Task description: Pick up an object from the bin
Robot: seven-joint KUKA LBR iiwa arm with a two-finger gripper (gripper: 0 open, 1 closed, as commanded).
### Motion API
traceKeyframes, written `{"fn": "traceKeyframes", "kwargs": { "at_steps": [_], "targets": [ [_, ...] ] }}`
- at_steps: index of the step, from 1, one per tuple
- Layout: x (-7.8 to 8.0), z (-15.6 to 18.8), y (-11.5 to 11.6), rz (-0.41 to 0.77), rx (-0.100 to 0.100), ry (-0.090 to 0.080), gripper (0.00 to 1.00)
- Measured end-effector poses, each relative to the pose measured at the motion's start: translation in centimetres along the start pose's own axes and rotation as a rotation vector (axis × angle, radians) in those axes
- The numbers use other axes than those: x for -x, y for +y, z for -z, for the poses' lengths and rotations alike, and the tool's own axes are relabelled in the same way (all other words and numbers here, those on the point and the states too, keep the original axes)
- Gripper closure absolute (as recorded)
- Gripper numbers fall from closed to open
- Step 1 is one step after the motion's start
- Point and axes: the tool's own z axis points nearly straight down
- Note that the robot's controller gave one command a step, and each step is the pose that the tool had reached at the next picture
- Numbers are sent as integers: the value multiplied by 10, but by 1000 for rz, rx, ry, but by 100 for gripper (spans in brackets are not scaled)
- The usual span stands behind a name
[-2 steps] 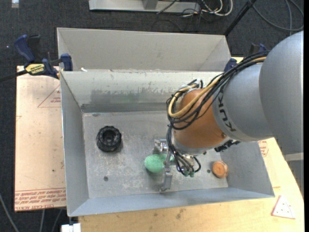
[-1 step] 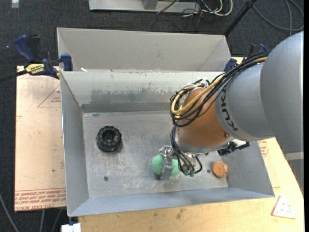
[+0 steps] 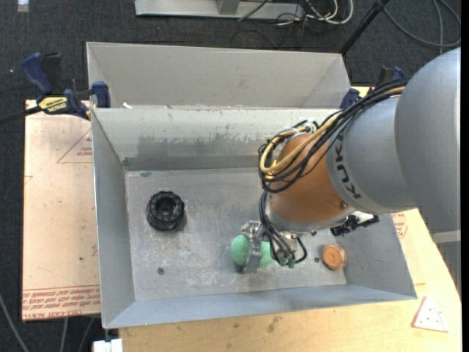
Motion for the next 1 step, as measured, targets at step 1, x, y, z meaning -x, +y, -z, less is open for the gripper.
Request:
{"fn": "traceKeyframes", "kwargs": {
  "at_steps": [1],
  "targets": [
    [-1,2,0,0,0,2,100]
  ]
}}
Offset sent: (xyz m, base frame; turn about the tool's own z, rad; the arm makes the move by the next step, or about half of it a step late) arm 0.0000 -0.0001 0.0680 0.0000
